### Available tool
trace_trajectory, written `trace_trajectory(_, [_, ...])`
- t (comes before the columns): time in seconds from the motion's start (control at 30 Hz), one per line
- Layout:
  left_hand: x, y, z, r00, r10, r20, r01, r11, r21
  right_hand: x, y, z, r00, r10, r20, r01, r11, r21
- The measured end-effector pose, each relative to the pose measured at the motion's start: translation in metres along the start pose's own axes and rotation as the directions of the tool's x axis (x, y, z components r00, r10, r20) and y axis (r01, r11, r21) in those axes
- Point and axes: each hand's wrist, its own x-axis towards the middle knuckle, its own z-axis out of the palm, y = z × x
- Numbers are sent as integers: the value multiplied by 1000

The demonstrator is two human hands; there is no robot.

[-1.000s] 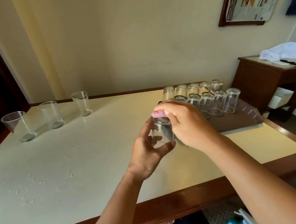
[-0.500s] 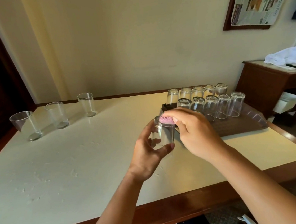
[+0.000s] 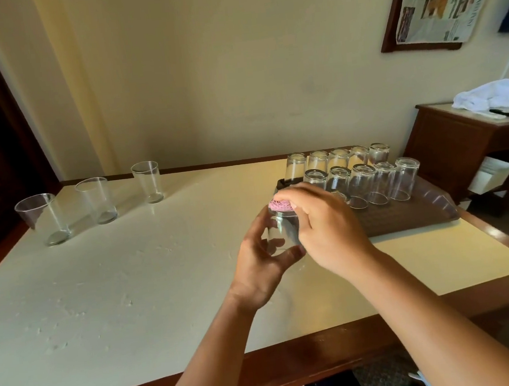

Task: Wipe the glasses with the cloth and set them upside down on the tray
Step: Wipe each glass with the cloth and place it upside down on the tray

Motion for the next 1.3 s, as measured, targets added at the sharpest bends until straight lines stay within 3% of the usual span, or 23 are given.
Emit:
trace_trajectory(0.07, [2,-1,-6,1000,-7,-23,6,1000,-13,-5,3,-3,999,-32,4,32,999,33])
trace_trajectory(0.23, [-2,1,6,998,-31,49,30,999,20,2,16,-5,999,45,-10,-46,998,-41])
trace_trajectory(0.4, [4,0,1,1000,-27,3,27,999,-21,-7,15,-6,1000,-23,-12,23,999,22])
trace_trajectory(0.53, [-1,1,12,998,-37,45,38,999,-14,-2,29,-6,999,42,-22,-43,999,-15])
trace_trajectory(0.73, [6,-2,11,995,-100,7,101,993,-58,-14,31,-7,999,-13,-40,17,994,105])
trace_trajectory(0.97, [40,28,41,992,-102,77,115,975,-189,-60,119,-24,923,313,-222,-285,947,149])
trace_trajectory(1.03, [60,38,61,990,-100,100,116,979,-167,-77,145,-23,905,377,-198,-354,924,142])
trace_trajectory(1.17, [97,48,102,990,-41,135,45,999,-25,-95,181,-20,869,469,-159,-479,877,-32])
trace_trajectory(1.3, [126,44,133,981,-13,192,-8,994,111,-111,197,-14,850,526,-17,-519,834,-186])
